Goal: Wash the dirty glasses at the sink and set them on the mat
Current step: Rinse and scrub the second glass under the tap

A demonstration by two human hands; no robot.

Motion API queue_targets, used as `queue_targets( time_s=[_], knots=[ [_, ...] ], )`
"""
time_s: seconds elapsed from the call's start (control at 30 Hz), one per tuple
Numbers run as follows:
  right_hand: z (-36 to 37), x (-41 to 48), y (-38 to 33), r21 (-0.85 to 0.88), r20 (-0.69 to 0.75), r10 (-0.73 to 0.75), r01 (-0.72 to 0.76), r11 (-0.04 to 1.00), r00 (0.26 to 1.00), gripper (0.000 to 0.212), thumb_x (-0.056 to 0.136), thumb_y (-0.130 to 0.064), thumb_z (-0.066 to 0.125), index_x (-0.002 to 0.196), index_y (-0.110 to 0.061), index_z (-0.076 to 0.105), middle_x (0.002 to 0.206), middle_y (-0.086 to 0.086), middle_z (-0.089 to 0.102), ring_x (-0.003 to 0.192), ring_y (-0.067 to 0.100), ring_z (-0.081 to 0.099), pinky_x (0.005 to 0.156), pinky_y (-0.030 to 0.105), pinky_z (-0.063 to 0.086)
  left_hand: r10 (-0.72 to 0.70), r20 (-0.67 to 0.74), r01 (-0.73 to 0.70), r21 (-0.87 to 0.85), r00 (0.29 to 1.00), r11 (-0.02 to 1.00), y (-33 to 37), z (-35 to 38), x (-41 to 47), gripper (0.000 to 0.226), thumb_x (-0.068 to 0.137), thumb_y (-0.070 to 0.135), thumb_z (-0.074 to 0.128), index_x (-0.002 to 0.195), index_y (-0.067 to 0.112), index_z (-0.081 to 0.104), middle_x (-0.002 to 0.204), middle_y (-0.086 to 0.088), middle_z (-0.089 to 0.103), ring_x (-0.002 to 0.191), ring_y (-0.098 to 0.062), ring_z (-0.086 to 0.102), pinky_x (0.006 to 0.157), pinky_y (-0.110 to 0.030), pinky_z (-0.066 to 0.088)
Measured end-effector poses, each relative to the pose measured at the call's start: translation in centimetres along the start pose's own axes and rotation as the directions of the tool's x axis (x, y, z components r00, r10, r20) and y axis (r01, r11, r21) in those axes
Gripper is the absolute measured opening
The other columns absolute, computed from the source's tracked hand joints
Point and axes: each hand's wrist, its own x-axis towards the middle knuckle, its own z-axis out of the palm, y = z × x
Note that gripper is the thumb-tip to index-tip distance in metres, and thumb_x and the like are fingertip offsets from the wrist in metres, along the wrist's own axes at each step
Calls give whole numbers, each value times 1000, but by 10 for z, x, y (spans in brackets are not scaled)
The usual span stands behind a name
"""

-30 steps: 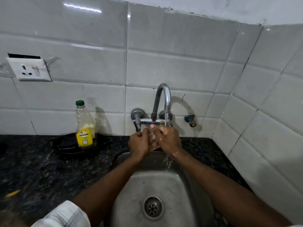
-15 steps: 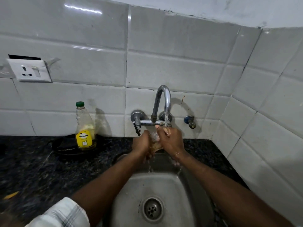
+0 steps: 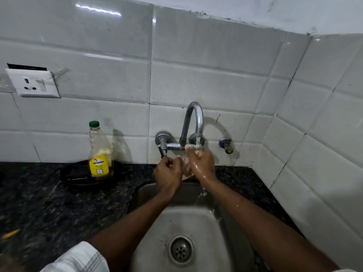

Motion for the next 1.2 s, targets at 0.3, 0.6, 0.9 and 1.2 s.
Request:
queue_targets(
  time_s=[0.3,0.6,0.9,1.2],
  knots=[
    [-2,-2,-5,57,-53,33,-30,998,998,37,95,-34,60,64,-15,66,55,-1,66,49,10,64,54,25,53,-43,-29,42,-40,999,998,0,5,2,23,97,32,55,85,14,61,80,-4,67,75,-23,67,70,-41,58],
    [-20,9,5,-321,260,-533,592,739,806,32,96,-28,58,69,-14,68,58,0,64,49,11,56,50,24,45,-537,557,713,-150,633,684,1,1,14,52,97,44,35,111,3,62,82,-17,68,64,-25,62,55,-30,49],
    [-19,12,7,-419,301,-459,548,724,836,43,94,-29,59,53,-25,47,47,-5,48,46,16,48,48,24,33,-580,535,721,-82,614,688,-15,-5,4,60,98,52,37,104,1,68,87,-17,71,73,-29,64,56,-31,53],
    [-1,-22,27,600,331,706,-717,355,626,41,90,-46,52,71,-11,64,67,6,60,59,18,54,56,28,43,342,422,-541,604,840,585,52,14,2,24,91,38,51,88,18,64,79,1,61,67,-15,57,65,-29,50]
  ],
)
